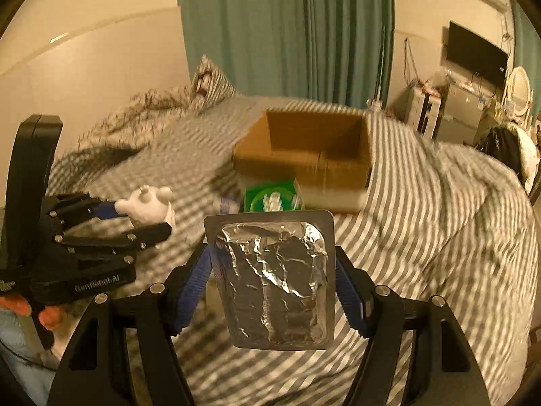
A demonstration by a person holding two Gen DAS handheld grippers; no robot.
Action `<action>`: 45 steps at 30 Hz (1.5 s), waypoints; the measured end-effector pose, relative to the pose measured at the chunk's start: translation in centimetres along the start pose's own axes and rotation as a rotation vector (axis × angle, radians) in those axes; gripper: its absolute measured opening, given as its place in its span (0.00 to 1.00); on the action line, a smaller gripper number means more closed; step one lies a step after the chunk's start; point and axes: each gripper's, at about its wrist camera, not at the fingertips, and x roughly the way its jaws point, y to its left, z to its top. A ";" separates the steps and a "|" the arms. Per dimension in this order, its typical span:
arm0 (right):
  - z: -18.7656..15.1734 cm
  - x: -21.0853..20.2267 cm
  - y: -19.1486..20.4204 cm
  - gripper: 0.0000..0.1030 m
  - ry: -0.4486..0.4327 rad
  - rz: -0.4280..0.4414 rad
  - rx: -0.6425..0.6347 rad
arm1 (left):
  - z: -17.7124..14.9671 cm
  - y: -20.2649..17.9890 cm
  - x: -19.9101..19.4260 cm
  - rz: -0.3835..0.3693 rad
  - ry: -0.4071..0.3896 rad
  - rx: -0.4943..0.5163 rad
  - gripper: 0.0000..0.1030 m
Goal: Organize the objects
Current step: 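Carry both items over the cardboard box and open both tools to drop them in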
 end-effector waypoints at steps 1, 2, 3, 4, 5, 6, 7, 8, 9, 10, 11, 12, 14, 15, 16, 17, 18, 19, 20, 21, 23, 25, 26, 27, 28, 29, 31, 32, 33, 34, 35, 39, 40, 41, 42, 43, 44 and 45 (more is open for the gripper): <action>0.7 -0.1 -0.2 0.68 -0.013 -0.006 -0.003 | 0.7 -0.1 0.0 -0.002 -0.009 0.001 0.49; 1.6 -0.2 -0.4 0.68 -0.026 -0.014 -0.006 | 1.6 -0.1 0.1 -0.003 -0.022 0.001 0.49; 2.6 -0.2 -0.6 0.68 -0.040 -0.021 -0.011 | 2.8 -0.1 0.0 -0.009 -0.045 0.001 0.49; 3.4 -0.3 -0.9 0.68 -0.051 -0.027 -0.014 | 3.7 -0.1 0.0 -0.012 -0.061 0.001 0.49; 4.3 -0.2 -1.2 0.68 -0.063 -0.033 -0.016 | 4.7 0.0 -0.1 -0.012 -0.077 0.000 0.49; 5.4 0.0 -1.6 0.68 -0.076 -0.040 -0.015 | 6.2 0.1 0.0 -0.014 -0.105 -0.005 0.49; 6.4 0.1 -1.8 0.68 -0.087 -0.044 -0.014 | 7.1 0.3 0.1 -0.014 -0.121 -0.009 0.49; 7.4 0.4 -2.1 0.68 -0.098 -0.046 -0.011 | 8.2 0.4 0.3 -0.015 -0.136 -0.013 0.49; 8.6 0.7 -2.5 0.68 -0.111 -0.049 -0.005 | 9.7 0.6 0.8 -0.014 -0.152 -0.017 0.49; 9.6 1.0 -2.8 0.68 -0.120 -0.049 0.000 | 10.7 0.8 1.2 -0.015 -0.159 -0.020 0.49; 10.8 1.7 -3.2 0.68 -0.124 -0.047 0.002 | 11.7 0.9 1.7 -0.017 -0.166 -0.021 0.49; 12.0 2.3 -3.6 0.68 -0.131 -0.050 0.006 | 13.0 1.0 2.4 -0.024 -0.178 -0.023 0.49; 13.9 3.8 -4.2 0.68 -0.139 -0.062 0.015 | 14.6 1.1 3.6 -0.033 -0.188 -0.024 0.49; 14.9 4.7 -4.7 0.68 -0.140 -0.061 0.024 | 15.7 1.2 4.7 -0.040 -0.189 -0.024 0.49; 15.7 5.5 -5.1 0.68 -0.138 -0.058 0.035 | 16.5 1.3 5.8 -0.046 -0.185 -0.023 0.49; 16.5 6.5 -5.7 0.68 -0.131 -0.059 0.054 | 16.9 1.3 6.7 -0.048 -0.181 -0.022 0.49; 17.2 7.6 -6.4 0.68 -0.125 -0.067 0.072 | 17.4 1.4 8.0 -0.049 -0.174 -0.019 0.49; 17.8 8.6 -6.9 0.68 -0.120 -0.073 0.088 | 17.8 1.5 9.2 -0.046 -0.167 -0.016 0.49; 18.2 9.6 -7.4 0.68 -0.111 -0.066 0.103 | 18.1 1.6 10.3 -0.043 -0.159 -0.012 0.49; 18.7 11.1 -7.9 0.68 -0.097 -0.048 0.118 | 18.2 1.8 11.9 -0.045 -0.141 -0.007 0.49; 19.1 13.4 -8.9 0.68 -0.072 -0.039 0.136 | 18.0 2.1 13.7 -0.050 -0.124 0.000 0.49; 19.0 15.7 -9.6 0.68 -0.042 -0.054 0.137 | 17.5 2.2 15.5 -0.046 -0.111 0.019 0.49; 18.9 16.7 -9.9 0.68 -0.030 -0.060 0.138 | 17.2 2.2 16.3 -0.043 -0.101 0.026 0.49; 18.7 17.7 -10.2 0.68 -0.015 -0.066 0.146 | 17.0 2.3 16.9 -0.045 -0.093 0.030 0.49; 18.3 18.2 -10.3 0.68 -0.005 -0.066 0.152 | 16.8 2.2 17.4 -0.045 -0.087 0.032 0.49; 18.1 18.8 -10.6 0.69 0.004 -0.060 0.156 | 16.6 2.2 17.8 -0.044 -0.081 0.034 0.51; 17.4 19.2 -10.9 0.69 0.003 -0.053 0.160 | 16.5 2.1 18.6 -0.050 -0.065 0.036 0.52; 17.2 19.1 -10.9 0.69 -0.003 -0.055 0.159 | 16.4 2.0 18.7 -0.061 -0.063 0.036 0.59; 17.0 18.9 -10.9 0.70 -0.010 -0.055 0.156 | 16.3 1.8 18.5 -0.065 -0.066 0.034 0.66; 17.0 18.6 -10.9 0.76 -0.017 -0.057 0.155 | 16.3 1.8 18.3 -0.063 -0.073 0.030 0.82; 16.9 18.1 -10.8 0.80 -0.025 -0.062 0.156 | 16.2 1.8 18.0 -0.060 -0.084 0.025 0.95; 17.2 14.7 -10.6 0.89 -0.079 -0.082 0.169 | 16.0 2.4 15.2 -0.044 -0.157 0.003 1.00; 17.2 14.0 -10.5 0.90 -0.092 -0.085 0.169 | 16.0 2.5 14.7 -0.045 -0.160 0.000 1.00; 17.2 12.7 -10.4 0.91 -0.112 -0.087 0.169 | 16.0 2.6 14.1 -0.046 -0.160 -0.006 1.00; 17.2 11.3 -10.1 0.92 -0.135 -0.093 0.166 | 15.8 2.7 13.1 -0.048 -0.164 -0.015 1.00; 17.1 10.1 -9.9 0.94 -0.154 -0.102 0.162 | 15.7 2.7 12.4 -0.048 -0.171 -0.021 1.00; 17.0 8.9 -9.5 0.95 -0.174 -0.116 0.154 | 15.6 3.0 11.7 -0.042 -0.177 -0.031 1.00; 16.8 7.5 -9.0 0.98 -0.196 -0.134 0.144 | 15.6 3.3 10.6 -0.035 -0.188 -0.048 1.00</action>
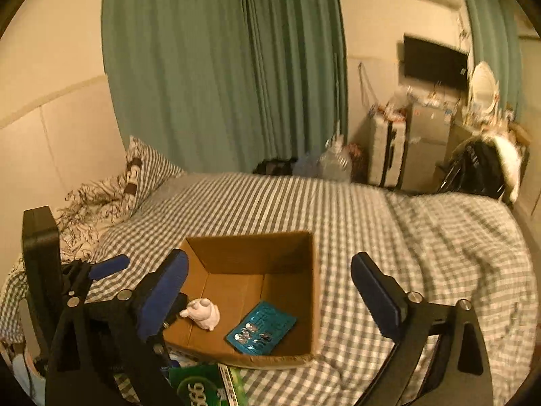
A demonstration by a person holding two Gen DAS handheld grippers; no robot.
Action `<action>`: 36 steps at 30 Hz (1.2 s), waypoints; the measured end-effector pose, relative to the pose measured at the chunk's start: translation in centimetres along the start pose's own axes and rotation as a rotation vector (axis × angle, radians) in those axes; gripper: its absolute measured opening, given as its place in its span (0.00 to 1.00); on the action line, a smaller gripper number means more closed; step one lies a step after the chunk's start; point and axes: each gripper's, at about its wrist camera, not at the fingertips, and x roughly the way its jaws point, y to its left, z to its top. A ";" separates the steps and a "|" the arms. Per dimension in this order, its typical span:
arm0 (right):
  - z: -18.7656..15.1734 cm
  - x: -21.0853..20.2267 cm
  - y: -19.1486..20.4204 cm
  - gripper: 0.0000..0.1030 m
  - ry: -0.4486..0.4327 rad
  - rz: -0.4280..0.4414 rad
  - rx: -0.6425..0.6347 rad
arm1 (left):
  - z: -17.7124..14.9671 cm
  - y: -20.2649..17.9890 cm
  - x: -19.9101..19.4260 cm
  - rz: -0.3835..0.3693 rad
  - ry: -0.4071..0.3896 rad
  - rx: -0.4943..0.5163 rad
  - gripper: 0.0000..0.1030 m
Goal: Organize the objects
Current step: 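Carry both items over the cardboard box and open both tools to drop them in, then grasp the green medicine box with the right tool while the left tool grasps the Vinda tissue pack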
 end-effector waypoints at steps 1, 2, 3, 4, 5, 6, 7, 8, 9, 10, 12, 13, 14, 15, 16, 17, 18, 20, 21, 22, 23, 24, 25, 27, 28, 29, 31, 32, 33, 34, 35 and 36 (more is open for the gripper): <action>0.0 -1.3 0.2 1.00 -0.024 -0.016 -0.010 | 0.1 0.5 -0.8 -0.013 -0.010 -0.017 1.00; 0.0 -2.7 0.5 1.00 -0.051 -0.034 -0.020 | 0.1 0.9 -1.7 -0.030 -0.017 -0.035 1.00; 0.0 -4.0 0.8 1.00 -0.074 -0.046 -0.035 | 0.1 1.0 -2.4 -0.039 -0.021 -0.048 1.00; 0.0 -5.3 1.2 1.00 -0.093 -0.050 -0.054 | 0.2 1.6 -3.5 -0.044 -0.031 -0.073 1.00; -0.1 -6.0 1.4 1.00 -0.102 -0.049 -0.066 | 0.2 2.0 -4.2 -0.039 -0.043 -0.090 1.00; -0.2 -7.0 1.8 1.00 -0.108 -0.049 -0.080 | 0.2 2.7 -5.4 -0.026 -0.066 -0.110 1.00; -0.3 -7.6 2.1 1.00 -0.113 -0.047 -0.092 | 0.1 3.1 -6.2 -0.021 -0.080 -0.122 1.00; -0.6 -8.4 2.5 1.00 -0.119 -0.052 -0.101 | 0.1 3.6 -6.8 -0.009 -0.087 -0.133 1.00; -1.0 -9.0 2.9 1.00 -0.123 -0.059 -0.110 | 0.1 4.2 -7.7 0.008 -0.084 -0.143 1.00; -1.3 -9.4 3.2 1.00 -0.127 -0.064 -0.116 | 0.0 4.5 -8.1 0.019 -0.078 -0.144 1.00; -2.1 -9.9 3.7 1.00 -0.122 -0.071 -0.132 | -0.5 5.0 -9.1 0.063 -0.061 -0.121 1.00; -2.8 -10.0 3.8 1.00 -0.114 -0.074 -0.140 | -0.8 5.0 -9.3 0.082 -0.055 -0.104 1.00; -3.6 -9.9 4.1 1.00 -0.102 -0.072 -0.148 | -1.3 4.9 -9.6 0.105 -0.052 -0.081 1.00; -4.3 -9.8 4.4 1.00 -0.092 -0.066 -0.152 | -2.0 4.8 -9.9 0.134 -0.046 -0.060 1.00; -4.8 -9.6 4.5 1.00 -0.082 -0.062 -0.152 | -2.6 4.7 -9.9 0.148 -0.034 -0.052 1.00; -5.7 -9.1 4.8 1.00 -0.061 -0.054 -0.154 | -3.2 4.7 -9.7 0.154 -0.017 -0.050 1.00; -6.5 -8.6 5.1 1.00 -0.045 -0.051 -0.158 | -4.1 4.7 -9.5 0.149 0.007 -0.055 1.00; -8.1 -7.3 5.6 1.00 0.003 -0.046 -0.163 | -5.8 5.1 -8.5 0.118 0.065 -0.085 1.00; -9.0 -6.3 5.8 1.00 0.040 -0.029 -0.160 | -7.0 5.3 -7.5 0.104 0.107 -0.105 1.00; -9.7 -5.5 5.8 1.00 0.069 -0.011 -0.153 | -7.9 5.4 -6.7 0.096 0.133 -0.121 1.00; -10.5 -4.5 5.8 1.00 0.103 0.004 -0.142 | -8.5 5.4 -6.3 0.093 0.144 -0.128 1.00; -11.2 -3.5 5.9 1.00 0.138 0.015 -0.138 | -9.6 5.3 -5.6 0.089 0.158 -0.131 1.00; -11.8 -2.6 5.9 1.00 0.163 0.021 -0.142 | -10.2 5.2 -5.2 0.095 0.162 -0.127 1.00; -13.1 -0.9 6.3 1.00 0.209 0.023 -0.176 | -11.4 4.6 -4.6 0.120 0.167 -0.103 1.00; -13.6 -0.2 6.6 1.00 0.229 0.029 -0.199 | -11.7 4.4 -4.3 0.127 0.168 -0.091 1.00; -14.1 0.3 6.8 1.00 0.246 0.029 -0.214 | -12.0 4.3 -4.1 0.136 0.171 -0.079 1.00; -15.2 1.8 7.2 1.00 0.292 0.035 -0.240 | -12.5 4.2 -3.5 0.158 0.180 -0.057 1.00; -15.8 2.5 7.3 1.00 0.313 0.040 -0.247 | -12.8 4.3 -3.2 0.174 0.185 -0.049 1.00; -16.2 3.2 7.4 1.00 0.336 0.045 -0.254 | -13.0 4.5 -2.9 0.181 0.186 -0.045 1.00; -16.4 4.0 7.6 0.99 0.355 0.048 -0.260 | -13.2 4.7 -2.8 0.185 0.187 -0.045 1.00; -16.7 4.6 7.8 0.99 0.370 0.049 -0.265 | -13.3 4.8 -2.6 0.189 0.190 -0.048 1.00; -16.9 5.1 7.9 0.99 0.379 0.049 -0.268 | -13.5 5.0 -2.4 0.189 0.195 -0.050 1.00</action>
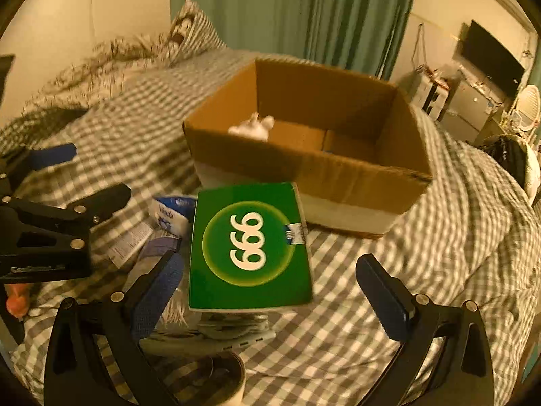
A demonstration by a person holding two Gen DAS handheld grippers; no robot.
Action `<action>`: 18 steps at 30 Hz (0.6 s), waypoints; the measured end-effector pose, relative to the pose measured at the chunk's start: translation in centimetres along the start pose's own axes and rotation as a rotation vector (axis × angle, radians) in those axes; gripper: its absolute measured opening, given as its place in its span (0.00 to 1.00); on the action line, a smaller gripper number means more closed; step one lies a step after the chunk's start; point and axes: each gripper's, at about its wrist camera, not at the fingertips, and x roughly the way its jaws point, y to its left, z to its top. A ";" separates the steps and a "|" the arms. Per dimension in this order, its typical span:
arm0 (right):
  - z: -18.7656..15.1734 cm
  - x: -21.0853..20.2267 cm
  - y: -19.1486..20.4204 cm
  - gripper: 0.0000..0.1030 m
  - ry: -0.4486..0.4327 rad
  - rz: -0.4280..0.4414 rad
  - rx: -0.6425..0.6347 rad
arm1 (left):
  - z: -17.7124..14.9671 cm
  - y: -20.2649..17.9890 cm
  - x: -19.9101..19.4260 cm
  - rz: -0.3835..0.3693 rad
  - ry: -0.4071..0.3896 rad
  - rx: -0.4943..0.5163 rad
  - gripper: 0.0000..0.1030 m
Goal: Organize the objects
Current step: 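Grasp the green medicine box with the right tool while the left tool grasps the Vinda tissue pack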
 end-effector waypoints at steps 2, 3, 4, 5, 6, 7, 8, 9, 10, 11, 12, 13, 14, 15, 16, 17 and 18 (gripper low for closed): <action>0.1 1.2 0.2 0.98 0.027 0.000 0.002 | -0.1 0.2 0.5 -0.002 0.011 0.000 1.00; 0.2 1.7 0.2 0.96 0.040 0.006 0.006 | -0.2 0.4 0.9 -0.002 0.021 -0.001 1.00; 0.3 2.1 0.2 0.93 0.052 0.008 0.009 | -0.2 0.5 1.2 -0.004 0.029 -0.005 1.00; 0.3 2.5 0.3 0.92 0.066 0.008 0.010 | -0.2 0.6 1.4 -0.008 0.039 -0.011 1.00; 0.3 2.9 0.3 0.88 0.077 0.009 0.007 | -0.2 0.8 1.8 -0.014 0.053 -0.020 1.00; 0.3 3.1 0.4 0.83 0.079 0.017 0.007 | -0.3 1.0 1.9 -0.015 0.059 -0.024 1.00; 0.3 3.2 0.3 0.79 0.082 0.034 0.013 | -0.3 1.0 2.1 -0.015 0.065 -0.027 1.00; 0.3 3.1 0.2 0.76 0.083 0.048 0.019 | -0.2 0.9 2.2 -0.016 0.070 -0.028 1.00; 0.2 2.8 0.3 0.75 0.075 0.043 0.018 | -0.2 0.9 2.2 -0.019 0.072 -0.025 1.00; 0.2 2.5 0.2 0.75 0.064 0.036 0.016 | -0.2 0.7 2.2 -0.023 0.073 -0.021 1.00; 0.1 2.0 0.1 0.75 0.052 0.032 0.017 | -0.1 0.3 2.1 -0.030 0.075 -0.011 1.00; 0.2 1.6 -0.1 0.74 0.041 0.037 0.023 | 0.0 0.0 2.0 -0.037 0.075 -0.005 1.00; 0.3 1.0 -0.4 0.74 0.028 0.046 0.035 | 0.0 -0.3 1.9 -0.044 0.075 0.001 1.00; 0.3 0.3 -0.8 0.74 0.014 0.050 0.049 | 0.2 -0.8 1.8 -0.054 0.078 0.007 1.00; 0.3 -0.4 -1.4 0.74 -0.001 0.043 0.059 | 0.3 -1.2 1.8 -0.062 0.081 0.008 1.00; 0.3 -0.9 -1.8 0.74 -0.015 0.026 0.066 | 0.4 -1.5 1.8 -0.066 0.082 0.008 1.00; 0.1 -1.7 -2.5 0.74 -0.031 0.000 0.077 | 0.6 -2.1 2.0 -0.077 0.087 0.009 1.00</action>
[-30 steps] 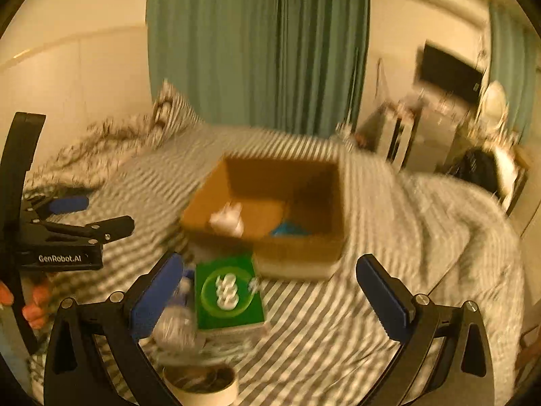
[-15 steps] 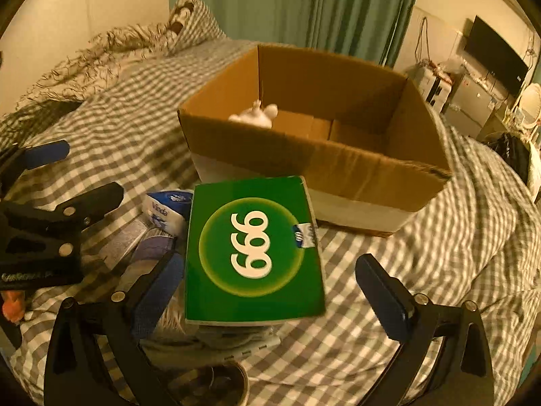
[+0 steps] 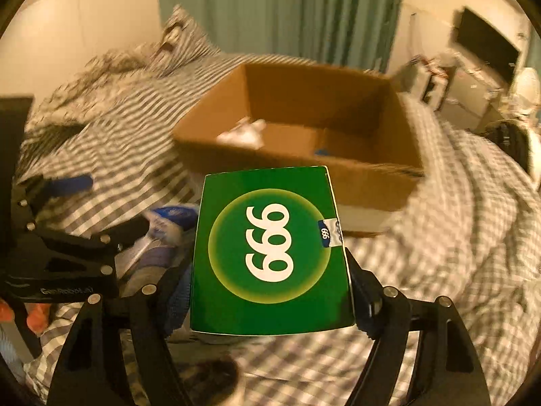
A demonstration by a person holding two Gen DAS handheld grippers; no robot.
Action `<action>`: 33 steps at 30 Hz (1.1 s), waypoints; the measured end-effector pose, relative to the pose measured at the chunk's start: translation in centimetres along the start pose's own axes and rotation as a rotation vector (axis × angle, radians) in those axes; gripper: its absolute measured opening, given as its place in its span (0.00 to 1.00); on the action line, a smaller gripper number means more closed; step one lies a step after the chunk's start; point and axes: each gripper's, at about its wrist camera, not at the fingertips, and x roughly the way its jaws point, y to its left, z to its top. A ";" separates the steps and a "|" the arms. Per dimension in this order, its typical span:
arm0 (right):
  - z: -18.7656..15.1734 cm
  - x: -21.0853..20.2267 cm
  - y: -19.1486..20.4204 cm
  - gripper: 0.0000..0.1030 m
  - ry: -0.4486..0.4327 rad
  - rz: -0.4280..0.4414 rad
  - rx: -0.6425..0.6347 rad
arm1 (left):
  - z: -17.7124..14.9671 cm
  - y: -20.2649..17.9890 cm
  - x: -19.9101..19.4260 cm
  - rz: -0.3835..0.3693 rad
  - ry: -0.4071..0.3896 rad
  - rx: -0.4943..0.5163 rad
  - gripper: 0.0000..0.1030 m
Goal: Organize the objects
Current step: 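Grasp the green medicine box with the right tool while the left tool grasps the Vinda tissue pack, then carry the green box and tissue pack over the cardboard box and release both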
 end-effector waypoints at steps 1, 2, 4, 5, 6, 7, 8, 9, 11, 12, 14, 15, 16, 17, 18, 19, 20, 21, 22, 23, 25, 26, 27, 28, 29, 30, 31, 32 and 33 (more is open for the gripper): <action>-0.2 -0.5 -0.6 0.74 -0.010 -0.019 0.009 | 0.1 -0.3 0.2 -0.004 0.005 0.002 1.00; -0.4 -1.0 -1.3 0.74 -0.018 -0.036 0.021 | 0.3 -0.7 0.4 -0.009 0.009 0.004 1.00; -0.7 -1.7 -2.4 0.74 -0.028 -0.064 0.046 | 0.6 -1.6 1.3 -0.024 0.022 0.011 1.00; -1.0 -1.9 -3.0 0.74 -0.031 -0.082 0.052 | 0.7 -1.8 1.7 -0.025 0.028 0.013 1.00; -1.2 -1.9 -3.4 0.74 -0.032 -0.105 0.055 | 0.8 -2.1 2.3 -0.021 0.034 0.014 1.00; -1.2 -1.7 -3.4 0.74 -0.032 -0.122 0.056 | 0.8 -2.3 2.7 -0.016 0.036 0.015 1.00; -1.5 -1.7 -3.8 0.74 -0.031 -0.134 0.058 | 0.8 -2.6 3.2 -0.010 0.044 0.019 1.00; -1.7 -1.6 -4.1 0.74 -0.030 -0.140 0.063 | 0.8 -2.7 3.5 -0.010 0.049 0.023 1.00; -2.2 -1.3 -4.6 0.74 -0.027 -0.132 0.081 | 0.8 -3.2 4.3 -0.013 0.058 0.039 0.97; -2.3 -1.2 -4.7 0.74 -0.026 -0.126 0.087 | 0.7 -3.4 4.7 -0.010 0.062 0.051 0.94; -2.5 -1.0 -5.1 0.74 -0.024 -0.120 0.094 | 0.6 -3.9 5.4 0.007 0.069 0.077 0.76; -2.7 -0.9 -5.2 0.74 -0.024 -0.119 0.094 | 0.5 -4.0 5.8 0.006 0.081 0.085 0.70; -2.7 -0.9 -5.2 0.74 -0.024 -0.117 0.094 | 0.5 -3.9 6.1 -0.003 0.090 0.081 0.59; -2.8 -0.8 -5.2 0.74 -0.024 -0.113 0.096 | 0.4 -3.8 6.2 -0.011 0.098 0.076 0.54; -2.9 -0.7 -5.2 0.74 -0.023 -0.108 0.099 | 0.4 -3.6 6.3 -0.020 0.102 0.067 0.54; -2.9 -0.7 -5.2 0.74 -0.023 -0.105 0.101 | 0.4 -3.6 6.2 -0.016 0.097 0.066 0.53; -3.0 -0.7 -5.1 0.74 -0.023 -0.105 0.102 | 0.4 -3.6 6.1 -0.008 0.090 0.070 0.53; -3.1 -0.6 -5.0 0.74 -0.020 -0.108 0.100 | 0.3 -3.6 5.7 0.001 0.080 0.078 0.53; -3.1 -0.7 -5.0 0.74 -0.021 -0.113 0.098 | 0.3 -3.6 5.5 0.003 0.073 0.081 0.53; -3.1 -0.7 -4.9 0.74 -0.022 -0.119 0.093 | 0.2 -3.6 5.1 0.004 0.066 0.083 0.53; -3.1 -1.2 -4.5 0.74 -0.031 -0.126 0.086 | 0.2 -3.8 4.0 0.005 0.047 0.089 0.53; -3.1 -1.6 -4.4 0.74 -0.038 -0.125 0.087 | 0.1 -3.9 3.5 0.004 0.038 0.092 0.53; -3.1 -2.0 -4.3 0.74 -0.045 -0.124 0.089 | 0.1 -3.9 2.7 0.001 0.026 0.099 0.53; -3.1 -2.5 -4.1 0.74 -0.053 -0.124 0.090 | 0.0 -3.9 2.1 -0.001 0.018 0.102 0.53; -3.0 -3.1 -4.0 0.74 -0.061 -0.125 0.090 | 0.0 -3.9 1.5 -0.004 0.010 0.103 0.53; -3.0 -3.8 -3.9 0.74 -0.070 -0.127 0.088 | 0.1 -3.7 0.4 -0.008 -0.005 0.097 0.53; -2.9 -4.7 -3.9 0.74 -0.081 -0.130 0.086 | 0.2 -3.6 -0.3 -0.011 -0.015 0.092 0.53; -2.8 -5.2 -3.9 0.74 -0.088 -0.132 0.084 | 0.3 -3.5 -1.0 -0.016 -0.026 0.087 0.53; -2.6 -6.1 -3.8 0.74 -0.101 -0.137 0.079 | 0.5 -3.4 -2.1 -0.023 -0.044 0.081 0.53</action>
